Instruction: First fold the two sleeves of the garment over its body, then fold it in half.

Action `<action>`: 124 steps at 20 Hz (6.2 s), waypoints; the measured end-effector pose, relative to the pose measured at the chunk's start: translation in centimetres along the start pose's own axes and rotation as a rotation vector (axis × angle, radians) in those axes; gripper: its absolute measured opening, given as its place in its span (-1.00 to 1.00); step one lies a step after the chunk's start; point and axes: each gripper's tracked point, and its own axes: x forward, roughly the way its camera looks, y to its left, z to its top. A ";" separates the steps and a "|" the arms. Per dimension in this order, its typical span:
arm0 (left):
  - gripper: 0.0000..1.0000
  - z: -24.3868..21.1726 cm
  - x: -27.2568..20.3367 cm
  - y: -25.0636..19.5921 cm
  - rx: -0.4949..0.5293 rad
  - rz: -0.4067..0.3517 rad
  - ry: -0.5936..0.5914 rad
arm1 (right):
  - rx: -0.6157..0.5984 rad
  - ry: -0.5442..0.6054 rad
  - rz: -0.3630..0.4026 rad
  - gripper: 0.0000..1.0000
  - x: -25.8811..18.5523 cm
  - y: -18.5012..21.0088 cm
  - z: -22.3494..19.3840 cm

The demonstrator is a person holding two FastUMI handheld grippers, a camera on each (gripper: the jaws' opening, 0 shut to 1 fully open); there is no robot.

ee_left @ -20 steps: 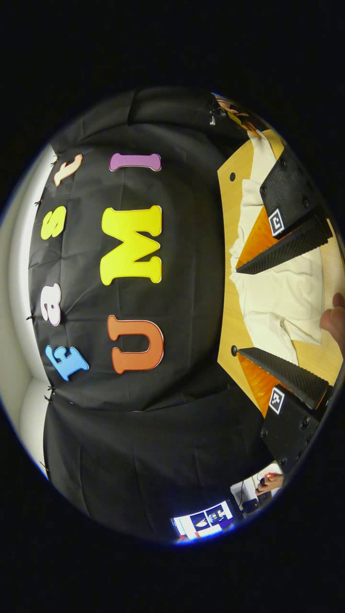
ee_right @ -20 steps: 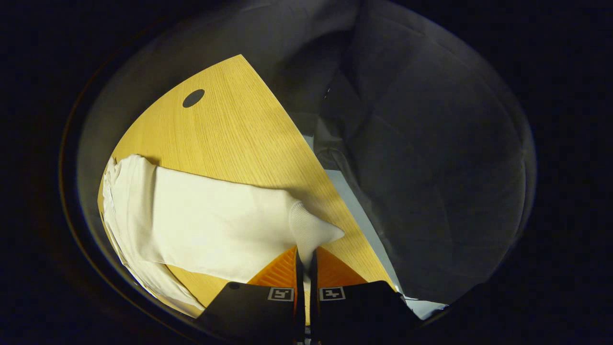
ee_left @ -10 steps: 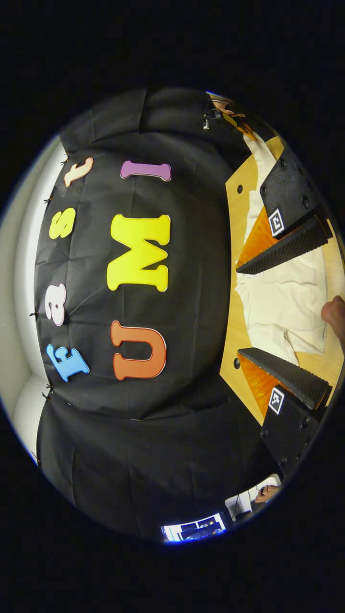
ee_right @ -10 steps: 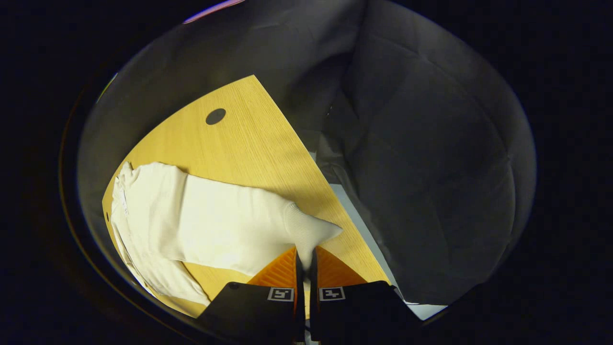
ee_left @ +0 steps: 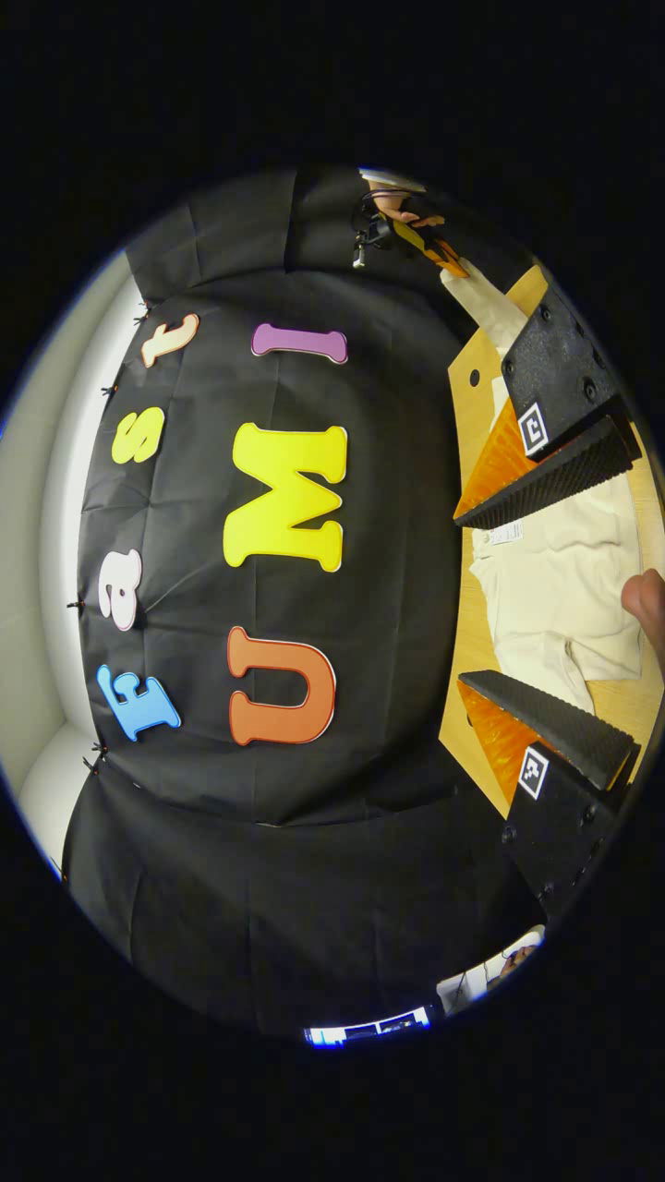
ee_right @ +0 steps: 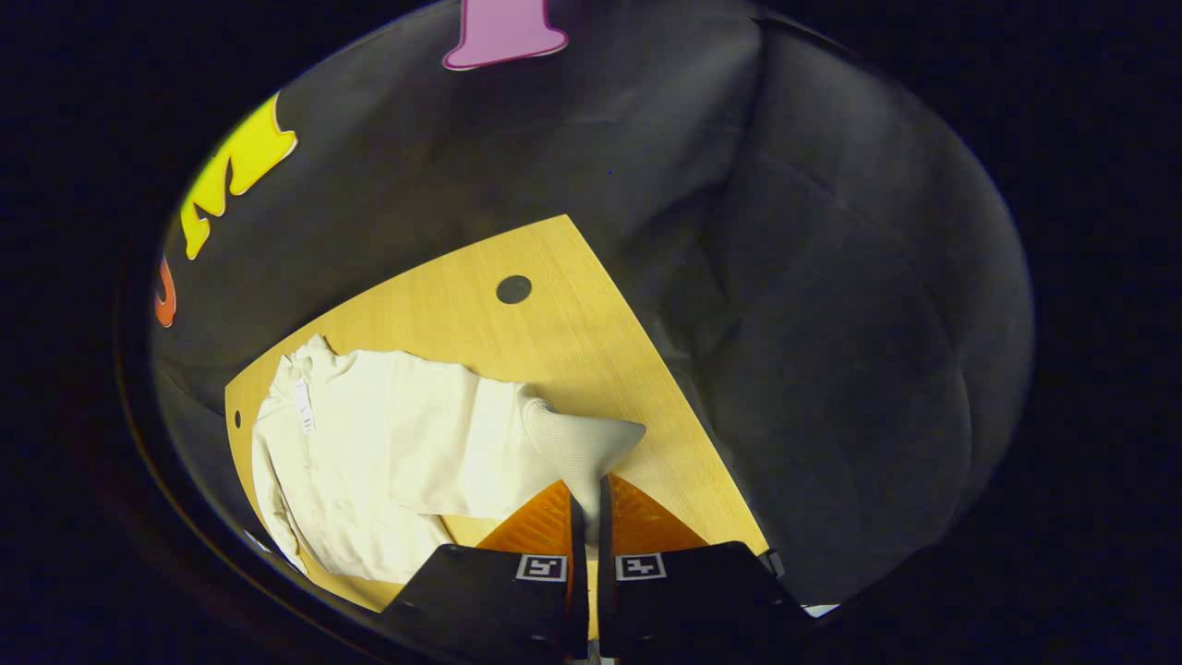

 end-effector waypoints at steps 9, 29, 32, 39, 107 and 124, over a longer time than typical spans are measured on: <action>0.96 -0.8 1.0 5.4 -0.030 0.016 0.014 | -0.215 -0.032 0.130 -0.92 -3.9 18.2 0.0; 0.96 -2.9 0.2 10.8 0.030 -0.046 0.000 | -0.623 0.068 0.326 -0.92 -1.3 56.6 -13.4; 0.96 -3.5 0.7 10.0 0.037 -0.056 0.000 | -0.637 0.095 0.332 -0.91 1.4 60.0 -16.2; 0.95 -3.5 1.3 11.2 0.039 -0.042 -0.012 | -0.713 0.156 0.327 -0.78 6.1 63.8 -21.5; -0.53 -34.4 -5.3 32.7 -0.490 0.618 1.142 | -0.365 -1.019 0.477 0.89 -31.7 30.9 -13.7; -0.87 -23.8 0.7 30.2 -0.282 0.550 1.027 | -0.258 -1.022 0.472 0.89 -31.0 24.4 -11.2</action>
